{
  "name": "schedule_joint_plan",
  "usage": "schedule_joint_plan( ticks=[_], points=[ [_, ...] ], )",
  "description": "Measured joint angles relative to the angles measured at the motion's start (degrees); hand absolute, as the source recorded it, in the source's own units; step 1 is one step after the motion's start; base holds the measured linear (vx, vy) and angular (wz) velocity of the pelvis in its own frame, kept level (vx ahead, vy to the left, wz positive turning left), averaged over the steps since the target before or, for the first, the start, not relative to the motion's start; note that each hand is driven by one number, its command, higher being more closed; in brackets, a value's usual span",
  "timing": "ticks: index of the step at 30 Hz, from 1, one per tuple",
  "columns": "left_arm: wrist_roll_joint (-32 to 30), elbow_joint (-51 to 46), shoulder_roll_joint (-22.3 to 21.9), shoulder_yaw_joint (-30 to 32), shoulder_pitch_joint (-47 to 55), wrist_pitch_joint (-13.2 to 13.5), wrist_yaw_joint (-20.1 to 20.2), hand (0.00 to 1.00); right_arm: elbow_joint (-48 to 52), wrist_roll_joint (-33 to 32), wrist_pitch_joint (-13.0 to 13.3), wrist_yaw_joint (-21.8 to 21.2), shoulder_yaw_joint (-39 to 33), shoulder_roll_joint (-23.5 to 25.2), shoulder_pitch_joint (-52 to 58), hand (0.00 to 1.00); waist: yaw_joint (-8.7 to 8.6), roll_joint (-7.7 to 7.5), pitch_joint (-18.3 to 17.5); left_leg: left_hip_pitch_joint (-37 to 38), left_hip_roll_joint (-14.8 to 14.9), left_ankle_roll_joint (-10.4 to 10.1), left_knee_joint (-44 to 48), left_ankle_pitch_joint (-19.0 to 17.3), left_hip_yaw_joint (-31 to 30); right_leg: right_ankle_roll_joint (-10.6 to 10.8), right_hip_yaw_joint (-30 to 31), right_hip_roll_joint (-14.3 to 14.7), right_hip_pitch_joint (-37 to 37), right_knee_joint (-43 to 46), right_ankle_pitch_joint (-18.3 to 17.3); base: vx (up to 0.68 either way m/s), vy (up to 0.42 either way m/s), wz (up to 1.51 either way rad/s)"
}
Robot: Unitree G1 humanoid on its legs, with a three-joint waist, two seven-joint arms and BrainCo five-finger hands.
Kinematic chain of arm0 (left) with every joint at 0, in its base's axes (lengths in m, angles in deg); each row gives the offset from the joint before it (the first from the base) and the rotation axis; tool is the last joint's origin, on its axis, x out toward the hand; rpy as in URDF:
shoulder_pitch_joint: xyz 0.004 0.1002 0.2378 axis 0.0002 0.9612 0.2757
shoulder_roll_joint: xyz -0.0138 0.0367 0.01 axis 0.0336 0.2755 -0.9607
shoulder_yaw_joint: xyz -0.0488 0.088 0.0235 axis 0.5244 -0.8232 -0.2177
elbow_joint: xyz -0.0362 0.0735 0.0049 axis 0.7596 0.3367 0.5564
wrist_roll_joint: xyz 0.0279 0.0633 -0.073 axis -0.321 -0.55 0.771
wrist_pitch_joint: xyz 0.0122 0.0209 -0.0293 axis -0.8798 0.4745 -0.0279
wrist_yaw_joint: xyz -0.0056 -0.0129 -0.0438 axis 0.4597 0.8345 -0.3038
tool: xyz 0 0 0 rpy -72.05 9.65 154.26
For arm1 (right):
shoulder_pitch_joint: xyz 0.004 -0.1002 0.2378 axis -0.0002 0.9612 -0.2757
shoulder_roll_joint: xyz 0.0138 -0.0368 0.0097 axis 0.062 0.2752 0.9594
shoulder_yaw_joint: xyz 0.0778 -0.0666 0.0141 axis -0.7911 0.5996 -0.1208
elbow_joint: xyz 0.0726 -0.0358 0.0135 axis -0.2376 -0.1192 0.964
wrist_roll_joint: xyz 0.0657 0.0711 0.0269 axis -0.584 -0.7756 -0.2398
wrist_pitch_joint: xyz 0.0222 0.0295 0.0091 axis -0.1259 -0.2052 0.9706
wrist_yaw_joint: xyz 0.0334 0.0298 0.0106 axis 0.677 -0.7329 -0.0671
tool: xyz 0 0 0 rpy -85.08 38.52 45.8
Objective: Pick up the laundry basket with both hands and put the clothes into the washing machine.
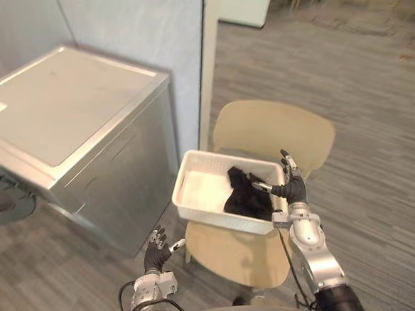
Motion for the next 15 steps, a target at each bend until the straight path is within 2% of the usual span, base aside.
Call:
schedule_joint_plan(
  ticks=[2, 3, 5, 6, 8, 11, 15],
  points=[
    [-0.86, 0.07, 3.15, -0.2, -0.77, 0.09, 0.53, 0.0, -5.63, 3.26, -0.87, -1.61, 0.62, -2.9, -6.21, 0.0, 0.34, -1.4, 2.38, -2.8, -1.81, -0.31, 1.14, 0.18, -0.89, 0.66, 2.27, -1.12, -1.7, -1.08, 1.98, -0.04, 0.184, 0.33],
    [-0.85, 0.16, 3.99, -0.2, -0.96, 0.14, 0.59, 0.0, -6.9, 4.43, -0.91, -1.93, 1.0, -3.62, -8.16, 0.0, 0.44, -1.48, 2.86, -4.1, -1.97, -0.31, 2.07, 0.17, -1.1, 0.7, 2.29, -1.3, -2.21, -1.46, 2.65, -0.12, 0.242, 0.17],
    [-0.86, 0.32, 5.66, -0.23, -1.75, 0.32, 1.19, 0.0, -10.17, 7.4, -1.15, -2.29, 2.25, -5.87, -13.55, 0.0, 0.36, -1.42, 4.59, -7.54, -2.86, -0.1, 4.17, 0.01, -1.96, 1.17, 2.4, -1.86, -3.11, -3.38, 4.23, -0.14, 0.181, 0.15],
    [-0.86, 0.21, 6.39, -0.16, -2.32, 0.78, 1.83, 0.0, -14.01, 8.35, -1.26, -3.09, 3.94, -8.14, -18.44, 0.0, 0.35, -0.87, 5.32, -9.72, -3.28, 0.43, 4.54, -2.16, -1.83, 2.16, 2.73, -2.2, -5.22, -3.66, 5.01, -0.19, 0.182, -0.03],
    [-0.82, 0.19, 7.53, -0.12, -3.96, 1.31, 2.22, 0.0, -22.06, 9.59, -1.83, -3.88, 6.33, -10.66, -27.16, 0.0, 1.68, -1.02, 7.64, -12.83, -4.12, 0.79, 5.1, -1.81, -0.55, 2.5, 4.41, -3.06, -8.88, -4.04, 7.04, -0.22, 0.178, -0.2],
    [-0.2, -0.06, 8.1, -0.05, -5.87, 1.59, 2.21, 0.0, -34.18, 9.63, -3.43, -4.21, 8.23, -14.14, -39.58, 0.0, 3.07, -0.25, 11.59, -17.7, -5.02, 1.72, 6.0, -0.63, -0.16, 3.1, 5.2, -3.57, -12.6, -6.62, 10.69, -0.17, 0.081, -0.1],
    [0.97, -1.18, 7.84, -0.28, -6.69, 2.0, 2.05, 0.0, -40.03, 9.69, -4.93, -4.14, 8.45, -17.31, -46.17, 0.0, 4.18, -0.08, 14.59, -20.6, -4.94, 2.07, 6.77, 0.06, -0.19, 3.19, 5.01, -3.6, -14.64, -7.38, 12.26, -0.08, 0.022, 0.0]
  ],
)
